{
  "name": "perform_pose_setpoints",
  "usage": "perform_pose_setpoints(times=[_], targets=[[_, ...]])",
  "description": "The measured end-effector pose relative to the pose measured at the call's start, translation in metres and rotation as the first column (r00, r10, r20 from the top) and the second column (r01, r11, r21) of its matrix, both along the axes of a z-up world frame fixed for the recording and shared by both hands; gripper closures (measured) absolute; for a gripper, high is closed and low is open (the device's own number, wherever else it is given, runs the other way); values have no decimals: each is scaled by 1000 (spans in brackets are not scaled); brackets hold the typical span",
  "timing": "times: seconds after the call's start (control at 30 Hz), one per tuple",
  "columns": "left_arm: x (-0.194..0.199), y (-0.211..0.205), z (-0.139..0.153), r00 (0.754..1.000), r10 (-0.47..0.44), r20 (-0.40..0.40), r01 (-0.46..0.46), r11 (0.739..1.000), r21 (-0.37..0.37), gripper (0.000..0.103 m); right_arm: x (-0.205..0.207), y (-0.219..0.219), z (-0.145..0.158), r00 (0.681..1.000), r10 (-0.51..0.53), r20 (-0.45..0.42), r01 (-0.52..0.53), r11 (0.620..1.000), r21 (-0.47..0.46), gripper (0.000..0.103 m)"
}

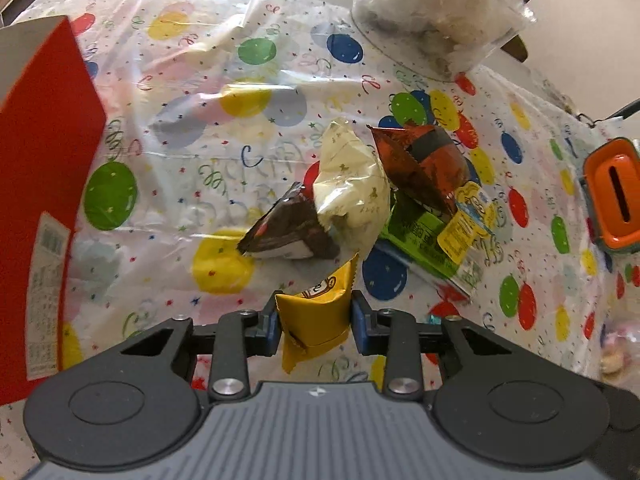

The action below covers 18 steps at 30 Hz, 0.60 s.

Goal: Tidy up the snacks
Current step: 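Grasp the yellow packet with left tool while right tool grasps green-wrapped candy, then carry the yellow packet and green-wrapped candy over the white box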

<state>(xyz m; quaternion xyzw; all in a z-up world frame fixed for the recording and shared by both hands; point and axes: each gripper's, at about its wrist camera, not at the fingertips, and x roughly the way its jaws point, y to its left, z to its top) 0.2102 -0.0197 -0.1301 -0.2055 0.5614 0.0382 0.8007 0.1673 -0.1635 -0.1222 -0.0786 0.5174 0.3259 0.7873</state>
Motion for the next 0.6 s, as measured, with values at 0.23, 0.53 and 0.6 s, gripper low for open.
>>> perform_pose_setpoints(times=[0.23,0.53,0.6], targets=[[-34,16,27,997,-43,66,44,999,-12,70,-12,9,30,999,-32,34,31,999,33,71],[-76,46,64,988,-84,128,82,996,26,70,-34,42,70,995,-43,94,36,996,80,71],[-84,54,72,986,-89,141,85,996,29,70,-38,51,78,994,-39,104,30,995,90,71]])
